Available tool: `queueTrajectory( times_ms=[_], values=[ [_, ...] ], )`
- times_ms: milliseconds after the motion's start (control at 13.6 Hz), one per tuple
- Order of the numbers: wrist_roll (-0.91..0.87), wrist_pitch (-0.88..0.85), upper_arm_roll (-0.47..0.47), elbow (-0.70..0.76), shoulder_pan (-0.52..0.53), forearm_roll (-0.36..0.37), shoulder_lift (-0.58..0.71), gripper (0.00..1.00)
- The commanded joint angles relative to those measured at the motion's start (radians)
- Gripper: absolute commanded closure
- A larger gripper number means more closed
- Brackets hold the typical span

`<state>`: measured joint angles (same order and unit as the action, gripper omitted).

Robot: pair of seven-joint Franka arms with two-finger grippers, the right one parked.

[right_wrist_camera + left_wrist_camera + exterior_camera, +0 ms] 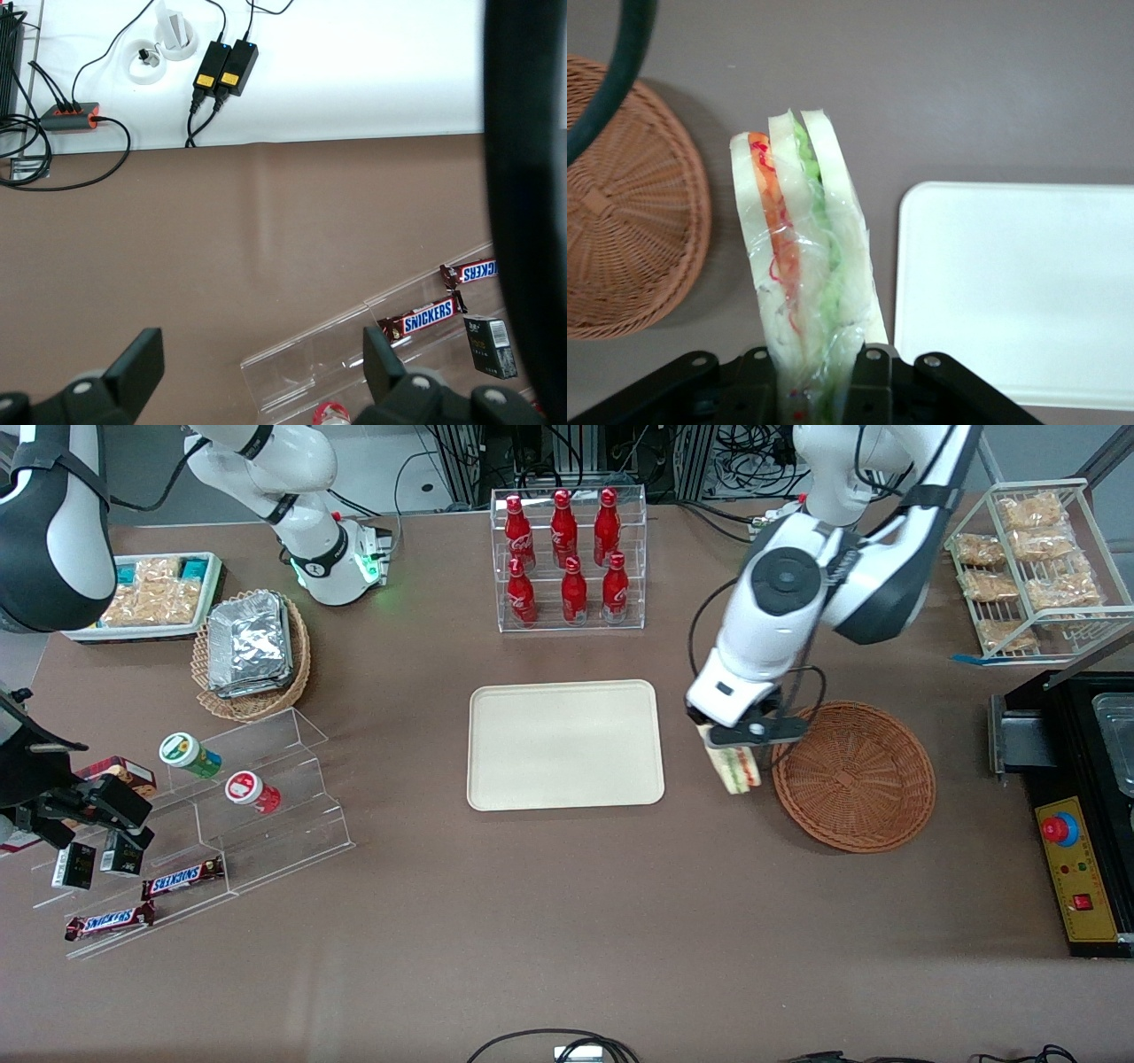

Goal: Place sandwich from basket to tray
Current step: 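Lift the sandwich and carry it over the cream tray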

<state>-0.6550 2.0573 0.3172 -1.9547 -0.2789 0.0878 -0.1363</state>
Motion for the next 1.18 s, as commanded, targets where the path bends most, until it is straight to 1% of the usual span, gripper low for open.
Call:
queueTrajectory(
  times_ms=[0,221,369,664,885,1033,1107],
  values=[
    [0.002,0.024,-0.010,0.030,-0.074,0.027,-0.063,0.99],
    [-0.012,0.082,-0.012,0.022,-0.182,0.033,-0.144,0.99],
    [-0.011,0.127,-0.012,0.022,-0.201,0.035,-0.189,0.99],
    [-0.012,0.136,-0.013,0.013,-0.275,0.046,-0.253,0.98],
    [-0.035,0.194,-0.014,0.010,-0.298,0.087,-0.331,0.98],
    [-0.087,0.218,-0.015,0.010,-0.313,0.121,-0.361,0.98],
    [-0.092,0.219,-0.015,0.011,-0.313,0.124,-0.365,0.98]
  ],
)
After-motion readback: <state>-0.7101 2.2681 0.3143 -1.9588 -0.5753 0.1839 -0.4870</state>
